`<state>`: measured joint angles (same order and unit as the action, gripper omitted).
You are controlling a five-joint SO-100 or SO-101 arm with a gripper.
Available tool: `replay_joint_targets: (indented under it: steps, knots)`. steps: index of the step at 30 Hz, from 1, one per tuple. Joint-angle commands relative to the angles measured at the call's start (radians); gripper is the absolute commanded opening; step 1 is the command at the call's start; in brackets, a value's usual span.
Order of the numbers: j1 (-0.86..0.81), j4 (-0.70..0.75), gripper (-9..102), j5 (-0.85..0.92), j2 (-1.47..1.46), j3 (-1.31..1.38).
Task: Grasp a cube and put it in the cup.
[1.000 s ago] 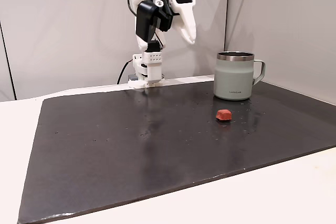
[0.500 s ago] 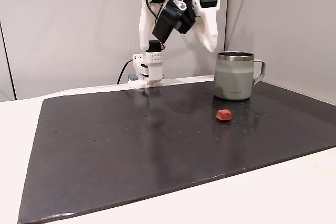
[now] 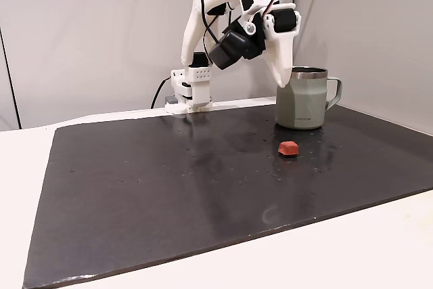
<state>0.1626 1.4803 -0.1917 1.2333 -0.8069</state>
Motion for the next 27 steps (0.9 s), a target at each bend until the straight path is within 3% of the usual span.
replay_joint_targets:
  steps: [1, 11, 27]
  knots:
    - [0.031, 0.046, 0, -0.008, -0.032, 0.143]
    - [0.037, 0.166, 0, -0.003, -0.213, 0.379]
    - [0.017, 0.198, 0, -0.017, -0.278, 0.46]
